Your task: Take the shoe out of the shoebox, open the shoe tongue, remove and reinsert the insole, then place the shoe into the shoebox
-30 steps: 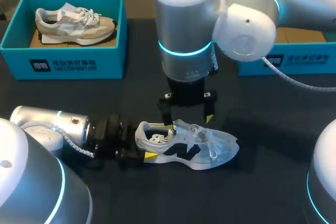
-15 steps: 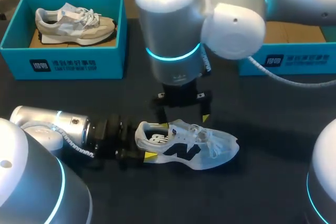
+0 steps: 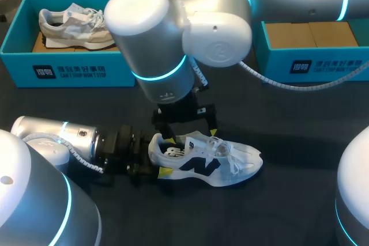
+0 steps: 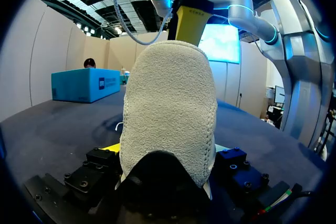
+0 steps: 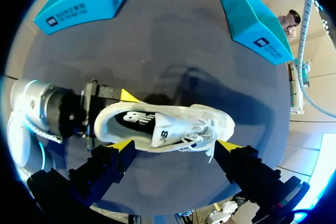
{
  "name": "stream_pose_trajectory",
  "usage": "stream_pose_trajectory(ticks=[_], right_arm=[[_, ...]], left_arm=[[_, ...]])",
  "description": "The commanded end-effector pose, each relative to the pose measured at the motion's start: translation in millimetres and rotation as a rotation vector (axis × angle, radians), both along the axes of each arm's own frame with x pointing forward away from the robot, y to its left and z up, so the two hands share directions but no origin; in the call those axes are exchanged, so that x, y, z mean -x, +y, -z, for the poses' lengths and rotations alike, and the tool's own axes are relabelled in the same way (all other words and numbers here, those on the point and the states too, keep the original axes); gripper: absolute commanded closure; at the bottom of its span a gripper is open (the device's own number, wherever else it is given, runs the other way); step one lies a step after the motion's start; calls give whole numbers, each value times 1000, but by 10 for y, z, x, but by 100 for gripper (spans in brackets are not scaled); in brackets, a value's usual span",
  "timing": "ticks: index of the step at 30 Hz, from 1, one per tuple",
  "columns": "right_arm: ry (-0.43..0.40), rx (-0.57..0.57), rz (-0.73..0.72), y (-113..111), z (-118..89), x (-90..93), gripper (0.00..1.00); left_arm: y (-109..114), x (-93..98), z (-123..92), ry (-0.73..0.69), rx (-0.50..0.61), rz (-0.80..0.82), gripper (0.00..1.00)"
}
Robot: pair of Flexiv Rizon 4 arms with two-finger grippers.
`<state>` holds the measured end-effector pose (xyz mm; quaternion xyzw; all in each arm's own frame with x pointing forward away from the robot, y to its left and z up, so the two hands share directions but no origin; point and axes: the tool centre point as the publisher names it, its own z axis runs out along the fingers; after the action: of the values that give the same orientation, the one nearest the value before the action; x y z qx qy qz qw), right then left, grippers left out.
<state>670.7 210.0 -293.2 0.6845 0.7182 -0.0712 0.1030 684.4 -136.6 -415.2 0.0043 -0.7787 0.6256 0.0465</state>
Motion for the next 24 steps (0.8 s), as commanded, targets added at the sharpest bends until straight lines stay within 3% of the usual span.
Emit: stream_pose_trajectory(ticks=[1, 24], right_arm=[[-21, 59, 54, 32, 98, 55, 0], [-30, 33, 15, -64, 439, -46, 0]], left_arm=[[-6, 5, -5, 0, -3, -3, 100], [-6, 5, -5, 0, -3, -3, 100]])
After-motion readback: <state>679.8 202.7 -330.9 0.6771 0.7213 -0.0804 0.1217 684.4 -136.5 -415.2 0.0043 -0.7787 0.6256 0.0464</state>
